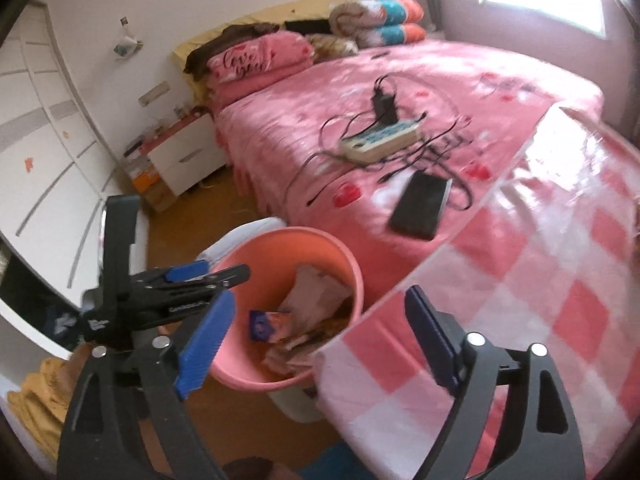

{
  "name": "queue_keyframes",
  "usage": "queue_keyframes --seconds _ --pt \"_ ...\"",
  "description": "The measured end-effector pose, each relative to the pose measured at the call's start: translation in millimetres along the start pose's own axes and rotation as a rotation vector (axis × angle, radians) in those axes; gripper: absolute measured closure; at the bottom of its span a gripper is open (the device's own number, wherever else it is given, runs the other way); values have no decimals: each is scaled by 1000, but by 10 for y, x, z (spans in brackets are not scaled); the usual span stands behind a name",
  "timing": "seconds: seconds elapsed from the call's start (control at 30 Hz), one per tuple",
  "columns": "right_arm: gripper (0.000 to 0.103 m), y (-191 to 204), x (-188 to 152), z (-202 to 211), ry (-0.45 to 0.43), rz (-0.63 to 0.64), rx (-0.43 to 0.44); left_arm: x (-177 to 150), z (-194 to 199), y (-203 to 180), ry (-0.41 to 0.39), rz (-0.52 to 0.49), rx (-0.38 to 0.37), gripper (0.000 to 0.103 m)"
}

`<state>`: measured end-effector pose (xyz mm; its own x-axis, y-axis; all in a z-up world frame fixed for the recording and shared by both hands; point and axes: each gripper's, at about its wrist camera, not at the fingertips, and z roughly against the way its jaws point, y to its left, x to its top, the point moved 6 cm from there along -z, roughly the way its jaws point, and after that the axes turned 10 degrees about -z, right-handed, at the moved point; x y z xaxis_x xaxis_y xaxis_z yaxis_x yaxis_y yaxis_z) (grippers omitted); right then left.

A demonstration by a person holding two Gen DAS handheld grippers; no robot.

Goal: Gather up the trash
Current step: 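Open both grippers to drop the tissue pack and snack stick into the orange bucket, then move both grippers back over the checked sheet toward the remaining trash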

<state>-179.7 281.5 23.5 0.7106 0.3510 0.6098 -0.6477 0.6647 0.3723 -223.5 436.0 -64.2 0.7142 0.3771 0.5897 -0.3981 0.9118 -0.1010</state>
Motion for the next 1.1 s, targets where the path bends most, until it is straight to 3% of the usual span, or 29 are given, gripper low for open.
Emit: queue_keyframes --seconds 0.3,1.1 --pt "14 -308 -20 264 -75 -53 -45 103 136 -253 -34 -47 -34 20" --pt "11 -1245 -104 994 -244 -229 -154 386 344 -1545 -94 -245 -166 20"
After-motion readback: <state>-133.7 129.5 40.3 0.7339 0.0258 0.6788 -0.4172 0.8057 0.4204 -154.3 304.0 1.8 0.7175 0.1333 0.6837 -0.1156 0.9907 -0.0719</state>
